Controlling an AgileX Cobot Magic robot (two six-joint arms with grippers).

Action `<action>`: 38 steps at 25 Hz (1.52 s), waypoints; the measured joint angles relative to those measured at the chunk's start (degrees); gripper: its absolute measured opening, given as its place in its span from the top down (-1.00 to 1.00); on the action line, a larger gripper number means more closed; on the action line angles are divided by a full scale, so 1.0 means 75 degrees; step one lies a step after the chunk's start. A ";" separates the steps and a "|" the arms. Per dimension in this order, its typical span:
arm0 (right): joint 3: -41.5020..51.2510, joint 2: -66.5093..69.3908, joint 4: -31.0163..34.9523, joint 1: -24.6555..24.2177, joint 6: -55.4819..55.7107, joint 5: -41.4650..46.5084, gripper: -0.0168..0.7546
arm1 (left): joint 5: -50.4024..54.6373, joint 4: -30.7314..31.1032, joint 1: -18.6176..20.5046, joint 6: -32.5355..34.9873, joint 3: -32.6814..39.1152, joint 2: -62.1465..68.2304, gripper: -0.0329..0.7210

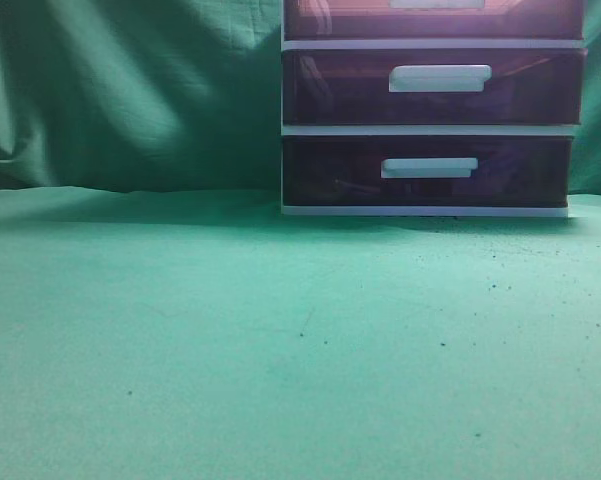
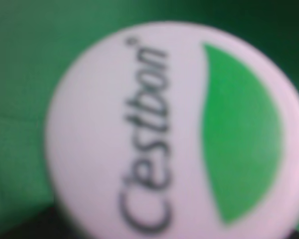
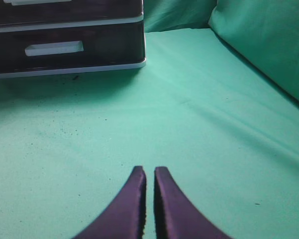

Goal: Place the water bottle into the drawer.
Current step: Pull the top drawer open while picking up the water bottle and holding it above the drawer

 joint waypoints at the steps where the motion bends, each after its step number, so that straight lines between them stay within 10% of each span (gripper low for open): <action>1: 0.0000 0.0000 0.0000 0.0000 0.0000 0.0000 0.83 | 0.0065 0.0000 -0.0158 0.0000 0.0000 -0.0181 0.13; 8: 0.0000 0.0000 0.0000 0.0000 0.0000 -0.0126 0.83 | 0.0782 0.0000 -0.1589 0.0111 0.0000 -0.2312 0.13; 16: 0.0016 0.0000 0.0692 0.0000 0.0487 -0.3787 0.83 | 0.2731 -0.0211 -0.3231 0.0184 0.0000 -0.4675 0.13; 20: -0.0779 0.0099 0.0692 0.0000 -0.0347 -0.3526 0.83 | 0.3053 -0.0321 -0.3879 0.0189 0.0000 -0.5277 0.13; 29: -0.4219 0.3219 0.0677 -0.0004 -0.2307 -0.0722 0.83 | 0.3395 -0.0451 -0.4179 0.0259 0.0000 -0.5336 0.13; 38: -0.5604 0.6947 0.0628 0.1235 -0.9225 -0.2761 0.83 | 0.3395 -0.0612 -0.4179 0.0348 0.0000 -0.5336 0.13</action>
